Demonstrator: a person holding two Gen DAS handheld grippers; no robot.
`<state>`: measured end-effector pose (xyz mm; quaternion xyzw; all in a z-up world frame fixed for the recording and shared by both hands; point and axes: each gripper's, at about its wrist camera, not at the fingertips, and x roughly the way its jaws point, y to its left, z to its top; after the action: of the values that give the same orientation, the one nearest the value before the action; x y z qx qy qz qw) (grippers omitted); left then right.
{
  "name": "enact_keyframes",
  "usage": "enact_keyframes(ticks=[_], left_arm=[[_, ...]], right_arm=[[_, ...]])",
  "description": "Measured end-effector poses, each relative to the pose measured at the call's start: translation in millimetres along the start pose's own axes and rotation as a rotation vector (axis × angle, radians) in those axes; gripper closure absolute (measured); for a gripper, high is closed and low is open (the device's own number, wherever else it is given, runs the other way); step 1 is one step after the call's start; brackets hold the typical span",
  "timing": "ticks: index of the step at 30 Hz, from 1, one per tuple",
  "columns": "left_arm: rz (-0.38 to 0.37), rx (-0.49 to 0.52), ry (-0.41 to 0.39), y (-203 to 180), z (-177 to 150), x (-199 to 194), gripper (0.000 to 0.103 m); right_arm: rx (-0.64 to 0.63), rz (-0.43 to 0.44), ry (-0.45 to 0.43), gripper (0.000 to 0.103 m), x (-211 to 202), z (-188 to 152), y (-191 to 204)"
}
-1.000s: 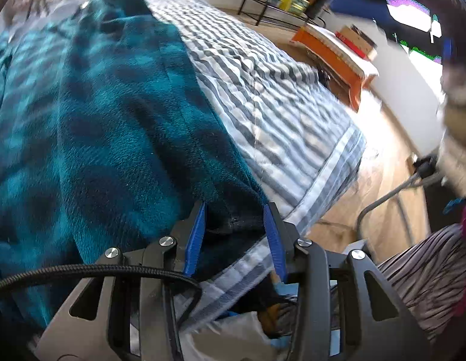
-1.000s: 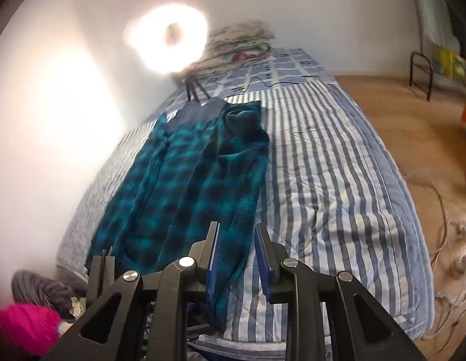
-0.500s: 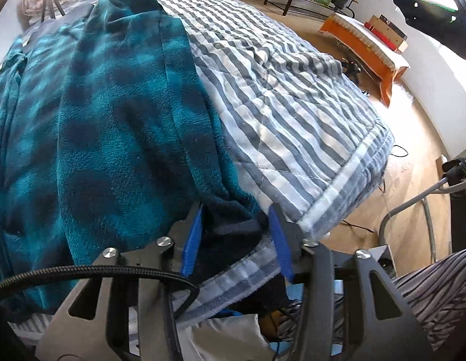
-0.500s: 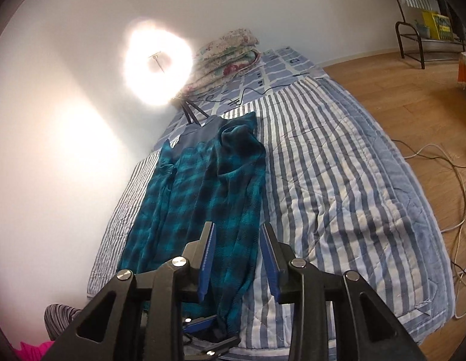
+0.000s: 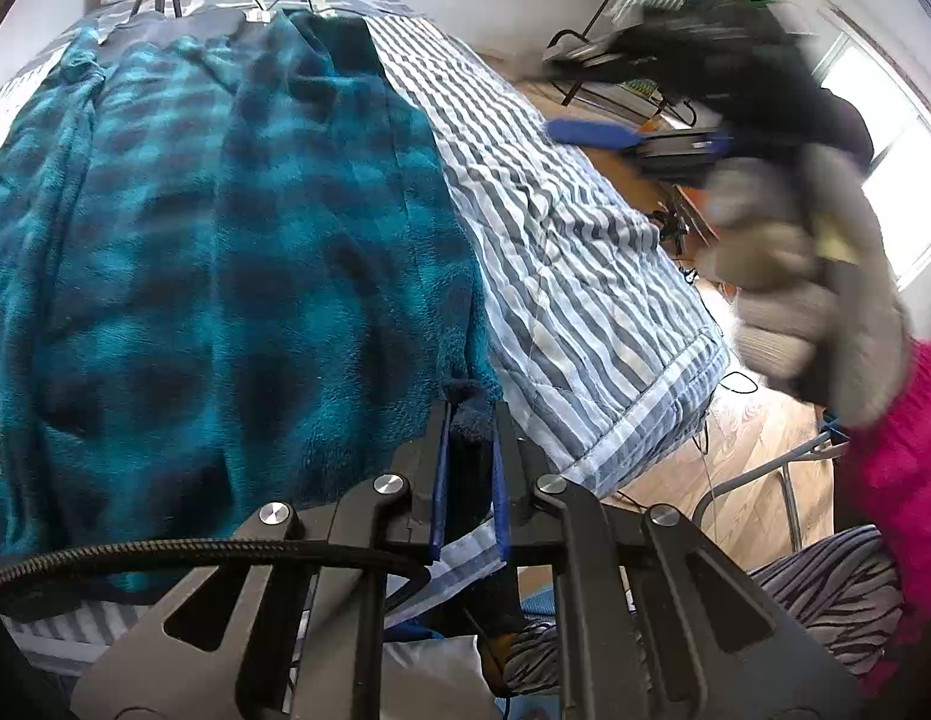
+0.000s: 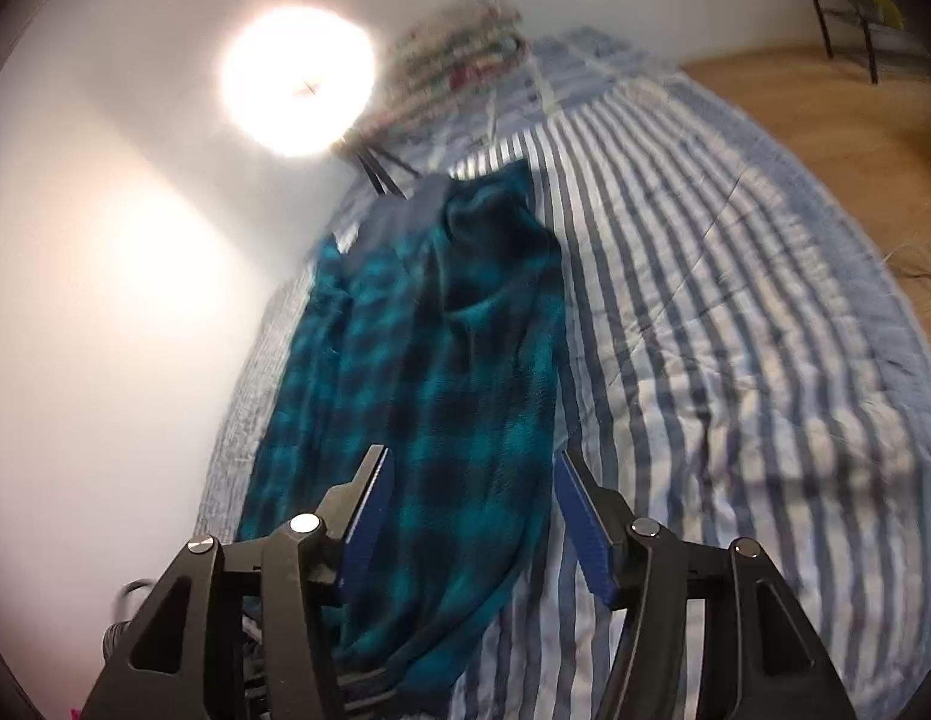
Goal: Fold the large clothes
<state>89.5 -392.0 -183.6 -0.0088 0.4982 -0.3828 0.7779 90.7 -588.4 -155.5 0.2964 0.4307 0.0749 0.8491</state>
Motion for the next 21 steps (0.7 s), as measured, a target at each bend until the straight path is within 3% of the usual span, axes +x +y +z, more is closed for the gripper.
enact_keyframes(ticks=[8,13,17,19,21], left_arm=[[-0.017,-0.028,-0.027,11.7,2.3,-18.6,0.093],[-0.021,-0.037,-0.023,19.5,0.9,-21.2,0.094],[-0.018,-0.046,-0.008,24.3,-2.5,-18.9,0.094],[-0.013,-0.045,-0.004,25.0,-4.0,-18.9,0.094],[-0.010,-0.043,-0.001,26.0,-5.6,-19.3,0.094]], right_arm=[[0.154,0.002,0.043,0.045,80.6,41.9,-44.2],[0.152,0.007,0.054,0.048,115.0,60.7,-49.6],[0.159,0.020,0.074,0.058,139.4,66.6,-48.1],[0.154,0.038,0.095,0.067,149.7,67.5,-44.3],[0.132,0.013,0.108,0.083,156.4,68.6,-36.3]])
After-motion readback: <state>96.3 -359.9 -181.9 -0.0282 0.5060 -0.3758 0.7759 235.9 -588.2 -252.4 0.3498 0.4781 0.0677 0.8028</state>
